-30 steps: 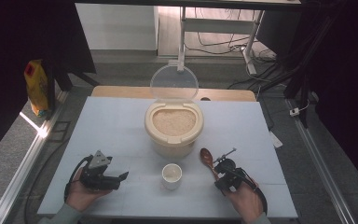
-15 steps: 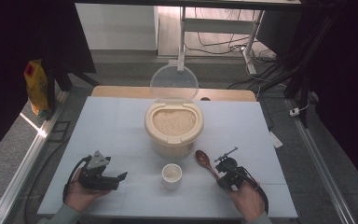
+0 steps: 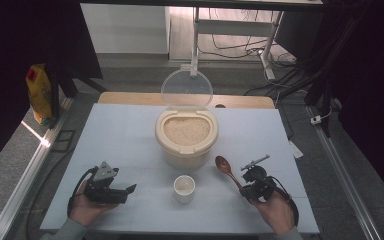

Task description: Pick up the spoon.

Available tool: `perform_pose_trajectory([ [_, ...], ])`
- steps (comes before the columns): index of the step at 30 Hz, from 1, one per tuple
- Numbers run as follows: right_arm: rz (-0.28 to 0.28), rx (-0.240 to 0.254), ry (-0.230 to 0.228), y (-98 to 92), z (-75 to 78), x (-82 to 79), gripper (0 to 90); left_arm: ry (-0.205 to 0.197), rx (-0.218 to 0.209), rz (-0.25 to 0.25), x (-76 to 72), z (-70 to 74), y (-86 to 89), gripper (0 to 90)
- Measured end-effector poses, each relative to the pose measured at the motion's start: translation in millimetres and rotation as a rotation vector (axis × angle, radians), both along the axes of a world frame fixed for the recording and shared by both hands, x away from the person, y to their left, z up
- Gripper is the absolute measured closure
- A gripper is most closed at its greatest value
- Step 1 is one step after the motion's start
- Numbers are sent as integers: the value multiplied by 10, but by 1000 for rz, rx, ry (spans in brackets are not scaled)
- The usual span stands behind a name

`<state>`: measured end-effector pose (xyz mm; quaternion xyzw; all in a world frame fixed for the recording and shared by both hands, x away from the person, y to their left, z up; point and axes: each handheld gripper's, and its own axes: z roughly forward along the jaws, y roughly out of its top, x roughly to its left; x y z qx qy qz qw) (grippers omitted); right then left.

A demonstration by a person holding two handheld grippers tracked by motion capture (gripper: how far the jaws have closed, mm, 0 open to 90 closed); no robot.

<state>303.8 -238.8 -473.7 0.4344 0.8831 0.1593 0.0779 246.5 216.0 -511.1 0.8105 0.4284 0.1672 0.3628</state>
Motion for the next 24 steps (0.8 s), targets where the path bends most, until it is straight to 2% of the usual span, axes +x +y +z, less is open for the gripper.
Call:
perform_pose_trajectory([
  [14, 55, 81, -49, -140, 183, -52, 775, 2, 6, -6, 9, -7, -22, 143],
  [22, 133, 122, -65, -181, 349, -131, 775, -15, 4, -23, -8, 24, -40, 150],
  [24, 177, 122, -70, -165, 420, -180, 775, -20, 4, -30, -14, 37, -47, 152],
])
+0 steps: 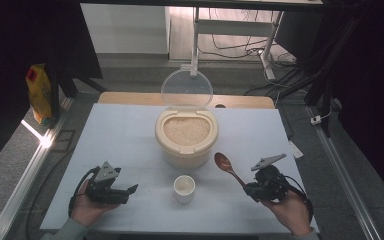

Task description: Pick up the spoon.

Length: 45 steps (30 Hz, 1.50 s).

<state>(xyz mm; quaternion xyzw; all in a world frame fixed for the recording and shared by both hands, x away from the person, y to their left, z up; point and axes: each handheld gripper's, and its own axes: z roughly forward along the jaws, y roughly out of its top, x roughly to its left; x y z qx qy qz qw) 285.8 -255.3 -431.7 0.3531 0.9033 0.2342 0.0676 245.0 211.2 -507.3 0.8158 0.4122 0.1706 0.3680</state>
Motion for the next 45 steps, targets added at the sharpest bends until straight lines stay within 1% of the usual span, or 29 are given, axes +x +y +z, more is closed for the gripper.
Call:
perform_pose_trajectory([
  [1, 0, 0, 0, 0, 0, 0, 775, -3, -1, -4, -3, 5, -5, 152],
  [3, 32, 10, -4, 25, 45, -37, 775, -4, 1, -9, -5, 13, -12, 152],
  [4, 62, 14, -13, 65, 81, -75, 774, -4, 0, -11, -5, 15, -15, 153],
  [5, 62, 14, -13, 65, 81, -75, 774, -5, 1, -13, -4, 16, -17, 153],
  [7, 90, 17, -19, 120, 107, -106, 774, -5, 0, -18, -5, 25, -24, 154],
  [8, 118, 18, -22, 188, 119, -129, 774, -7, 0, -22, -10, 37, -31, 157],
  [12, 170, 3, -20, 350, 110, -158, 774, -38, -2, -54, -62, 132, -84, 168],
  [14, 189, 1, -18, 421, 110, -165, 774, -61, -7, -85, -111, 215, -144, 171],
  [15, 189, 1, -18, 421, 110, -165, 774, -61, -7, -85, -111, 215, -144, 173],
  [17, 216, -4, -20, 507, 108, -162, 774, -68, -4, -107, -135, 257, -186, 176],
  [20, 229, -12, -14, 581, 99, -153, 774, -78, -3, -138, -172, 326, -260, 176],
  [21, 229, -12, -14, 581, 99, -153, 774, -78, -3, -138, -172, 326, -260, 176],
  [22, 241, -19, -11, 626, 87, -144, 774, -81, -4, -145, -182, 346, -274, 176],
  [27, 270, -38, -9, 731, 54, -120, 774, -113, -15, -172, -239, 469, -340, 182],
  [28, 279, -41, -9, 753, 50, -116, 774, -129, -19, -189, -266, 531, -375, 185],
  [29, 287, -42, -10, 776, 45, -114, 774, -129, -19, -189, -266, 531, -375, 186],
  [30, 293, -46, -9, 799, 42, -113, 774, -136, -19, -196, -278, 562, -397, 187],
  [33, 305, -48, -9, 844, 43, -115, 774, -153, -13, -228, -305, 644, -477, 188],
  [34, 317, -48, -13, 886, 49, -114, 774, -156, -12, -238, -310, 667, -505, 191],
  [37, 332, -50, -13, 924, 52, -111, 774, -159, -8, -265, -309, 706, -569, 196],
  [41, 356, -54, -10, 1004, 40, -97, 774, -149, 1, -284, -276, 724, -634, 217],
  [45, 382, -57, -15, 1051, 40, -79, 774, -147, 7, -301, -244, 752, -688, 243],
])
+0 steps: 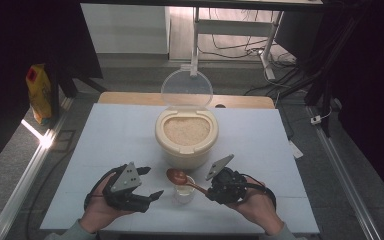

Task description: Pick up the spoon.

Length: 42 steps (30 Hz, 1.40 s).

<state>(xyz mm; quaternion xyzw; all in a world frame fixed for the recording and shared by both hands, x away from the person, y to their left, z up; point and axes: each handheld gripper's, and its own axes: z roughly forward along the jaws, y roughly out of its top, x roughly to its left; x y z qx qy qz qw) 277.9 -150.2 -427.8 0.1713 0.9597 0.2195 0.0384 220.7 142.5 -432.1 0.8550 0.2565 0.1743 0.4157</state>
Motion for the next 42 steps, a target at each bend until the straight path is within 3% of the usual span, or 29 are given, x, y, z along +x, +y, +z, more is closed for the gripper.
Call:
perform_pose_trajectory([
  [7, 46, 1, -9, 100, 22, 4, 774, 0, 26, -42, 99, 68, -176, 257],
  [20, 99, -12, -11, 237, 4, 8, 774, 31, 75, -93, 214, 49, -355, 272],
  [29, 148, -15, -21, 335, -6, 5, 774, 37, 142, -190, 265, 67, -557, 351],
  [35, 164, -13, -23, 354, -4, -8, 774, 73, 210, -264, 307, 3, -675, 409],
  [42, 194, -13, -36, 366, 8, -35, 774, 100, 258, -308, 324, -53, -724, 462],
])
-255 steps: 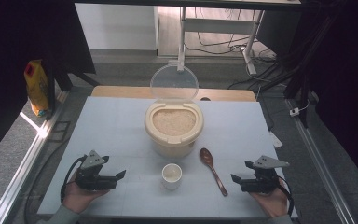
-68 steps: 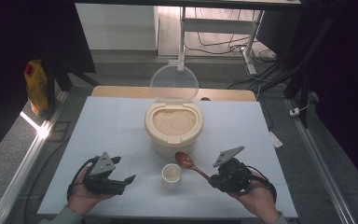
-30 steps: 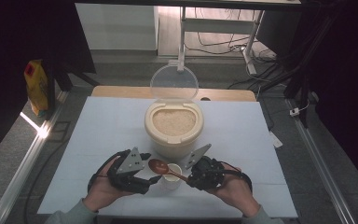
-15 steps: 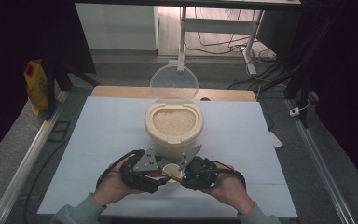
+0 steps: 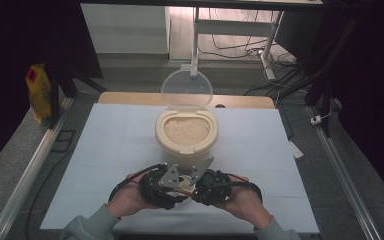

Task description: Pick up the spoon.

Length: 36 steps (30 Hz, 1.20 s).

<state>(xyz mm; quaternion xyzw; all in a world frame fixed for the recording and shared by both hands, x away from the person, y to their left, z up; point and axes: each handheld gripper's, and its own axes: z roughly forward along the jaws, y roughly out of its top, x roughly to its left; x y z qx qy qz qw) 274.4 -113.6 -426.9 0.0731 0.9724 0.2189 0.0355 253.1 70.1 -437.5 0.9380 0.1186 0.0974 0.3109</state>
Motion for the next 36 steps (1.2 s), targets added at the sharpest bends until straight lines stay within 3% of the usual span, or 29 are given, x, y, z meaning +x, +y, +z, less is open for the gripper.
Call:
perform_pose_trajectory([
  [6, 35, 1, -22, 5, 26, -42, 774, 7, 62, -37, -16, -54, -29, 548],
  [18, 68, -13, -66, 21, 56, -115, 772, -11, 99, -59, -39, -91, -37, 717],
  [23, 72, 21, -104, 7, 81, -122, 755, -14, 112, -89, -90, -123, -61, 794],
  [26, 58, 63, -119, -21, 99, -100, 750, -34, 117, -72, -92, -118, -67, 807],
  [29, 23, 98, -130, -59, 125, -85, 665, -47, 121, -32, -66, -111, -34, 807],
  [32, -61, 203, -172, -148, 178, -88, 603, -50, 98, 17, -41, -104, 16, 808],
  [36, -173, 298, -208, -311, 200, -77, 555, -64, 66, 60, -18, -66, 75, 807],
])
